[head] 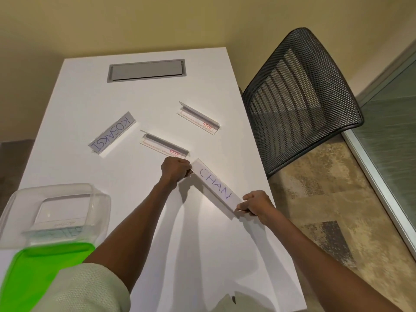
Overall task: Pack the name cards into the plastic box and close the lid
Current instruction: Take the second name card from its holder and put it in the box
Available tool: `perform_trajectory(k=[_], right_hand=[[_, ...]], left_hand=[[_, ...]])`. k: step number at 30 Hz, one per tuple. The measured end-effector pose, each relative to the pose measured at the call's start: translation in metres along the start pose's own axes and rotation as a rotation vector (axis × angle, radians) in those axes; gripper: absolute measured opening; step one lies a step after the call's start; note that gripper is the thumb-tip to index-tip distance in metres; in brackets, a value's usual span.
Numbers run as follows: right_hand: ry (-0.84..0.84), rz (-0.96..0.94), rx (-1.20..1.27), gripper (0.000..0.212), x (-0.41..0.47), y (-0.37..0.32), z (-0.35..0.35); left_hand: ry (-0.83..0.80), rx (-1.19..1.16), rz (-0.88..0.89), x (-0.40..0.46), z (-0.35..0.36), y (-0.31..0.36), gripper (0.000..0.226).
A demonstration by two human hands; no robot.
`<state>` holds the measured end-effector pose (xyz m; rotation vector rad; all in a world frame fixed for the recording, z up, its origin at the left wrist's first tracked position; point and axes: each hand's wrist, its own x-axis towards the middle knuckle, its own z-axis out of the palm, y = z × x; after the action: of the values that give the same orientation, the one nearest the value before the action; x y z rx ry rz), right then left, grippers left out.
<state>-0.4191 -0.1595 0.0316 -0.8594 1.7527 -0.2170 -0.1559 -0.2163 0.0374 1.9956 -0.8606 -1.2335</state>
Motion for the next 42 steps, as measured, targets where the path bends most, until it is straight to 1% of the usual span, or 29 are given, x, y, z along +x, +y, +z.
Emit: perform_trajectory(k=[2,4,6,10,15,19,23,26,37,42], right_hand=[[0.060,-0.053,-0.028,0.028,0.000,-0.001,0.001],[0.140,-0.101,-0.075,0.026,0.002,-0.003,0.003],[0.201,-0.157,-0.111,0.022,0.005,-0.003,0.006],[0.310,-0.329,-0.228,0.020,0.011,0.005,0.009],[0.372,-0.471,-0.357,0.013,0.014,0.011,0.011],[0.418,-0.543,-0.430,0.009,0.018,0.014,0.012],[0.440,-0.590,-0.518,0.011,0.023,0.016,0.012],[0.445,-0.598,-0.531,0.012,0.027,0.020,0.013],[0.417,-0.590,-0.537,0.018,0.031,0.033,0.016],[0.404,-0.604,-0.523,0.017,0.030,0.035,0.015]], left_hand=[[-0.001,-0.064,-0.032,-0.005,-0.008,-0.007,0.003],[-0.005,-0.069,-0.029,-0.010,-0.016,-0.016,0.013],[-0.004,-0.021,-0.002,-0.015,-0.023,-0.026,0.018],[0.034,0.081,0.046,-0.027,-0.025,-0.042,0.015],[0.064,0.184,0.062,-0.035,-0.018,-0.059,0.013],[0.093,0.224,0.054,-0.036,-0.011,-0.072,0.013],[0.145,0.280,0.032,-0.037,-0.002,-0.080,0.009],[0.162,0.313,0.023,-0.039,0.004,-0.085,0.007],[0.133,0.344,0.063,-0.041,0.009,-0.101,0.006],[0.098,0.301,0.061,-0.042,0.008,-0.102,0.010]])
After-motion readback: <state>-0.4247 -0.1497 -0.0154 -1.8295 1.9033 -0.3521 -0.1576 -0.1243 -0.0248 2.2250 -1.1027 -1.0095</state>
